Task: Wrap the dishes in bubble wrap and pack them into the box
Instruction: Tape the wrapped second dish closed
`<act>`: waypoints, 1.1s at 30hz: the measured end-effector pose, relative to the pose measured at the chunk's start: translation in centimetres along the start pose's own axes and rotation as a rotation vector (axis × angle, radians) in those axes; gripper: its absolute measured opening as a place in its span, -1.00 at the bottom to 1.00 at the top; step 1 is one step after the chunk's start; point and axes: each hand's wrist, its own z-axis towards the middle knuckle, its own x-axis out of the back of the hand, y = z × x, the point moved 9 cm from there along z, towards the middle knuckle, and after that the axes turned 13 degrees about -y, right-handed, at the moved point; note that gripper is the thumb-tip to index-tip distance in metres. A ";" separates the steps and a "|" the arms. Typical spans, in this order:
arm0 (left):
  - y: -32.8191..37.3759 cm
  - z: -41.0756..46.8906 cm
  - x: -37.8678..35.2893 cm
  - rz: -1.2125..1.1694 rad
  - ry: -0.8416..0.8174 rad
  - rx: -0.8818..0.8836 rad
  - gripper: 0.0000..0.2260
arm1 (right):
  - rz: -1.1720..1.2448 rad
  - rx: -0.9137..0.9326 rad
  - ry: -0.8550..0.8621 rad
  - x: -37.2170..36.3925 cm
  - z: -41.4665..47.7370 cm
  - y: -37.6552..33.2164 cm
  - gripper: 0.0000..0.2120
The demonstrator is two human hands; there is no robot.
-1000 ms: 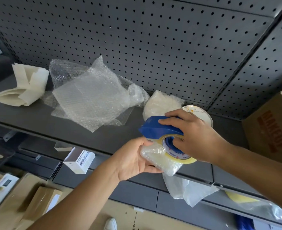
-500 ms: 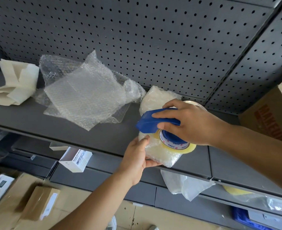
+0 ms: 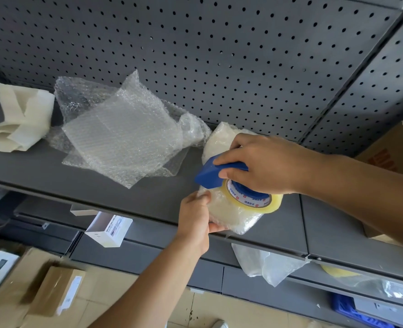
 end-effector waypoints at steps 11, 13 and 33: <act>0.8 0.6 0.0 0.041 -0.076 -0.016 -0.81 | 0.008 0.001 -0.036 2.4 1.4 -0.6 -0.70; 0.8 0.6 -0.6 0.018 -0.173 0.018 -0.80 | 0.003 0.012 -0.048 2.8 1.6 -0.7 -0.69; 1.0 1.6 -0.4 0.083 -0.055 -0.028 -0.86 | -0.032 0.021 -0.101 3.3 1.3 -0.1 -0.66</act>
